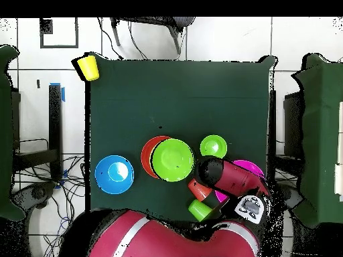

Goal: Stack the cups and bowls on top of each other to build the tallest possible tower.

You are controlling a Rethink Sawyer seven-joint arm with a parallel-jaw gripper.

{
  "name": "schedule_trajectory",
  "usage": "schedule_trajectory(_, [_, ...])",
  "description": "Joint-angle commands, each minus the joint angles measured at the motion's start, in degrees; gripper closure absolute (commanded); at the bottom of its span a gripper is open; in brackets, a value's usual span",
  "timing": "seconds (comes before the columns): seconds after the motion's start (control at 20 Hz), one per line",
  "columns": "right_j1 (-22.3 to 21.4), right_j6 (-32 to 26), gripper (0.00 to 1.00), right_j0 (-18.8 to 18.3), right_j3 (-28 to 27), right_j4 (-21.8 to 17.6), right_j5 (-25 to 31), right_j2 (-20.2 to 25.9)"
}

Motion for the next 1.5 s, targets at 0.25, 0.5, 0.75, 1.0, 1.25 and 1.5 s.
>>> schedule_trajectory(0.25, [0.3,1.0,0.0,0.7,-3.7,-4.4,3.5,4.6])
schedule_trajectory(0.5, [0.3,0.5,0.0,0.5,-4.7,-4.9,5.0,4.6])
schedule_trajectory(0.75, [1.0,0.1,0.0,-0.6,-5.9,-5.2,5.2,5.8])
schedule_trajectory(1.0, [1.1,-0.2,0.0,-1.0,-6.5,-5.7,5.6,6.2])
schedule_trajectory(1.25, [0.2,0.3,0.0,-1.1,-5.4,-5.8,4.9,6.4])
schedule_trajectory(1.5, [-0.8,1.1,0.0,-0.6,-4.0,-5.8,4.3,5.8])
